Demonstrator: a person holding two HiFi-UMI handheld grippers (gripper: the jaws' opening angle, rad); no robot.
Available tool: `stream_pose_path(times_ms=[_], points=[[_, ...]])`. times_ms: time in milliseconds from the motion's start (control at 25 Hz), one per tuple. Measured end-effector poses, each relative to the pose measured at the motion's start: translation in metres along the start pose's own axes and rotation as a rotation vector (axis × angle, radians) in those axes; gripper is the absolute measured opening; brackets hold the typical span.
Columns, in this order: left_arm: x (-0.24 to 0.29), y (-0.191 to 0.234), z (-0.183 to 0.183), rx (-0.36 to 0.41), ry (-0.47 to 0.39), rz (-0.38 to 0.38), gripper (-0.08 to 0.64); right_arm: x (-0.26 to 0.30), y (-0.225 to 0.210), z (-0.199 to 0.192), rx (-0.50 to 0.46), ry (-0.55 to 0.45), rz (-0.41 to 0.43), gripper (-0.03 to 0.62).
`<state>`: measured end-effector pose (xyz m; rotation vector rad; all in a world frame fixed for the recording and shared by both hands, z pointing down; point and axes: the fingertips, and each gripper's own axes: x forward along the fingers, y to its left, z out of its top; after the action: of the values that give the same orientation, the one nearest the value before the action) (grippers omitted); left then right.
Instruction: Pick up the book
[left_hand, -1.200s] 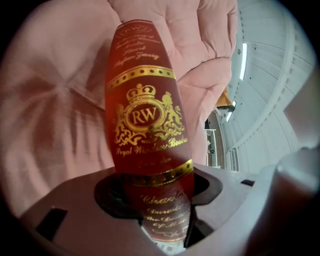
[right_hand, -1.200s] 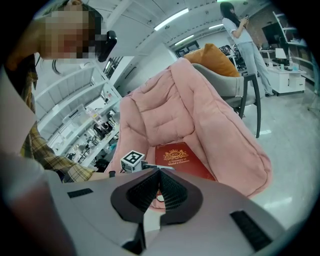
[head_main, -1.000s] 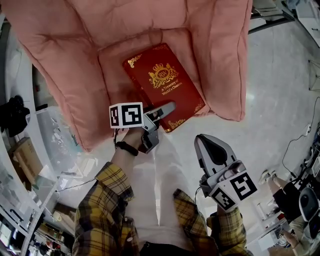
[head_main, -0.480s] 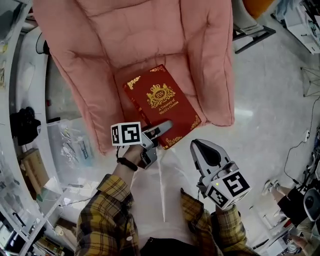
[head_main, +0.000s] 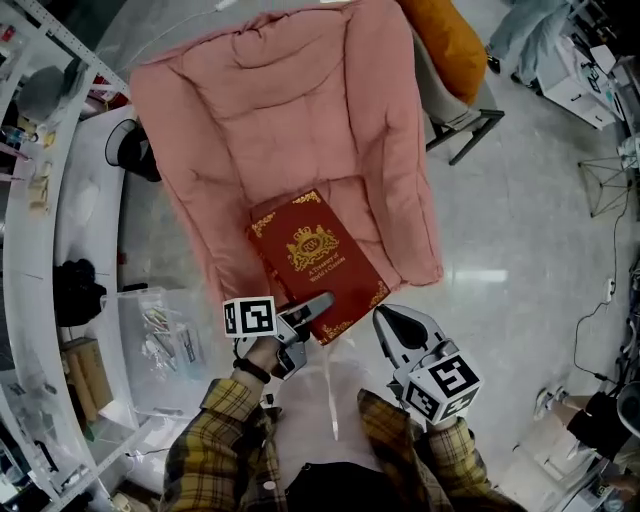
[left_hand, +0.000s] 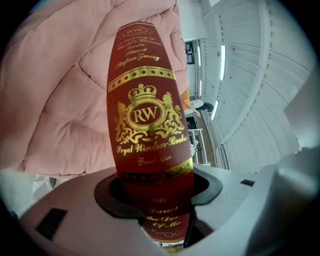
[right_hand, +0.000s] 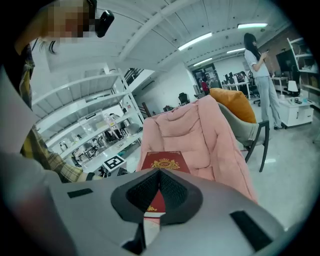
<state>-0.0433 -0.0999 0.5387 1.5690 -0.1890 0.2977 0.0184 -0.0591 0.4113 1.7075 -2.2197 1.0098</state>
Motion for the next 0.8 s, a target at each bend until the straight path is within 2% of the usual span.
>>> stream_pose_path(times_ms=[240, 480, 800], points=[[-0.039, -0.060, -0.010, 0.065, -0.034, -0.034, 0.249, -0.027, 0.019, 0.029, -0.059, -0.043, 0.004, 0.017], [-0.072, -0.123, -0.013, 0.140, -0.093, -0.080, 0.249, -0.050, 0.034, 0.068, -0.113, -0.128, 0.002, 0.017], [-0.099, -0.189, -0.021, 0.242, -0.149, -0.141, 0.249, -0.079, 0.053, 0.110, -0.227, -0.206, 0.000, 0.017]])
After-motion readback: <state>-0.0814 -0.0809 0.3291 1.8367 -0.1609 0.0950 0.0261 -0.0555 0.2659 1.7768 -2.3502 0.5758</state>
